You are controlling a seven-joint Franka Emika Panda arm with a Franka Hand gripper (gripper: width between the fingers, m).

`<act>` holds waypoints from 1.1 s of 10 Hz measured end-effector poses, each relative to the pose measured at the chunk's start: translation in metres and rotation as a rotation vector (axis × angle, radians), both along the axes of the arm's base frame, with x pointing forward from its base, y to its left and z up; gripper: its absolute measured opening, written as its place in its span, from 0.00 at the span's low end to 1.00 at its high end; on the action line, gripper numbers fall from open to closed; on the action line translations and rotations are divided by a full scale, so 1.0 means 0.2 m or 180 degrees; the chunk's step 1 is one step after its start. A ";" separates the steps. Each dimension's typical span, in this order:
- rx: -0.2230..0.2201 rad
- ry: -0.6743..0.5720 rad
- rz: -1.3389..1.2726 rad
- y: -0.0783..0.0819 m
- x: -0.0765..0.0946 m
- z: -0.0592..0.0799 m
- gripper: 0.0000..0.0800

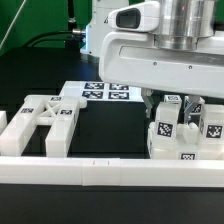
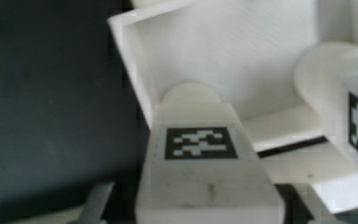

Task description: Assemble chair

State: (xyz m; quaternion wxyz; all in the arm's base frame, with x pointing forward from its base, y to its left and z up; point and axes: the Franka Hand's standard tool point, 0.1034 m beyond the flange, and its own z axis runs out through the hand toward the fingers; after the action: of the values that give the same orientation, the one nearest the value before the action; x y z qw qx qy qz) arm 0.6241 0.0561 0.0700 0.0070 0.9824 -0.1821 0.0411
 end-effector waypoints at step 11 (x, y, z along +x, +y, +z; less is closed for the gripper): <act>0.0229 0.0056 -0.1909 -0.01 -0.01 -0.01 0.77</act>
Offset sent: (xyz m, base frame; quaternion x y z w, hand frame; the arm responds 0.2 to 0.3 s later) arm -0.0034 -0.0006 -0.0093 -0.0028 -0.0019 0.3462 0.9382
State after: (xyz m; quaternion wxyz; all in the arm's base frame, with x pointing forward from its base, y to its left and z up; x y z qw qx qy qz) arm 0.6213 0.0533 0.0672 -0.0144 0.8847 -0.4654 0.0222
